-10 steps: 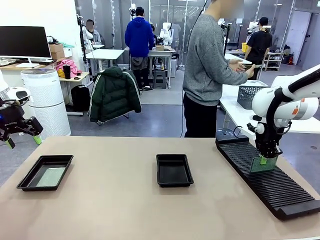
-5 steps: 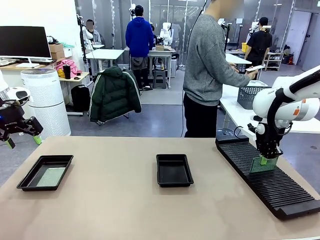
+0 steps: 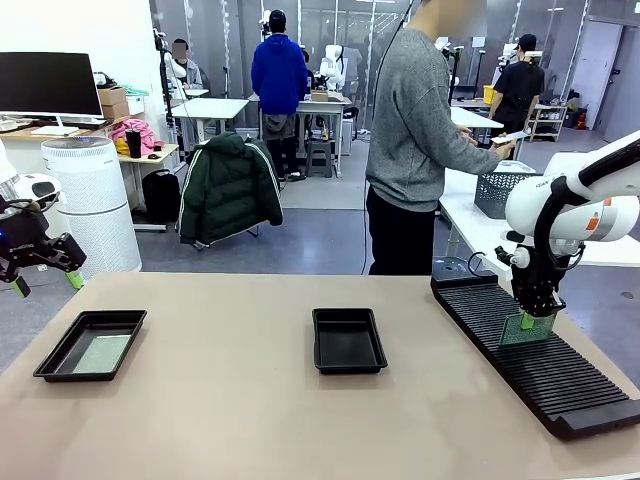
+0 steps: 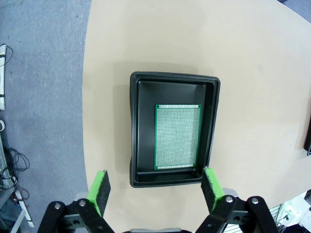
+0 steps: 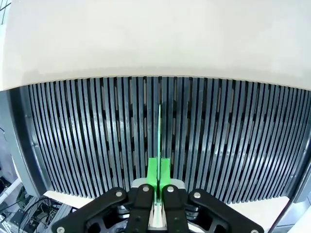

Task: Inspect and transfer BCBs to ESD trays.
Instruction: Pick up the Blank PCB from the PCB Rack and place it in the right ESD tray.

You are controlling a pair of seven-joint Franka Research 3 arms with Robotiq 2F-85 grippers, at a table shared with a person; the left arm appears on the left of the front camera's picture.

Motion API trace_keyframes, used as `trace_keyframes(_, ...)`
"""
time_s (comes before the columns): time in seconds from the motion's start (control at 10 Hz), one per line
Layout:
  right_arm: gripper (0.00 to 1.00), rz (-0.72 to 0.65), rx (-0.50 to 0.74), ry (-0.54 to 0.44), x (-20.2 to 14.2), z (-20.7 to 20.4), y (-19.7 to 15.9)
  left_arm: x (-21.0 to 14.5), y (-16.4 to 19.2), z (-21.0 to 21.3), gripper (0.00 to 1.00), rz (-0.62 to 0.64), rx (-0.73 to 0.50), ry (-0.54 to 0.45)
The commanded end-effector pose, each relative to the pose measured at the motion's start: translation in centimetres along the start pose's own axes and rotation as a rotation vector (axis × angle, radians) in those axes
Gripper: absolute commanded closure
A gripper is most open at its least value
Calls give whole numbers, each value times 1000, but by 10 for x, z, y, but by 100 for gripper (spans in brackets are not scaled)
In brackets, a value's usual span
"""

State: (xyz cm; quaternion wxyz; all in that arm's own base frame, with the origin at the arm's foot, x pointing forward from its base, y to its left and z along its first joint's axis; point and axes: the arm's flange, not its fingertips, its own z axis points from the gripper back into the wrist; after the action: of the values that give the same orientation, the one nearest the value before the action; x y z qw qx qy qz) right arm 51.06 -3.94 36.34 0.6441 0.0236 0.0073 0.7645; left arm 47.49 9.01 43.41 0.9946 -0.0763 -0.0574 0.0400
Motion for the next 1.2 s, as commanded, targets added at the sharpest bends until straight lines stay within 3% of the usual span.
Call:
trace_keyframes(0.0, 100, 0, 1, -1, 0, -1, 1, -1, 2, -3, 0, -19, -10, -14)
trace_keyframes(0.3, 98, 4, -1, -12, 1, 8, 3, -1, 2, -3, 0, -19, -10, -14)
trace_keyframes(1.1, 98, -93, -17, 29, 24, 144, 36, -1, 2, -3, 0, -19, -10, -14)
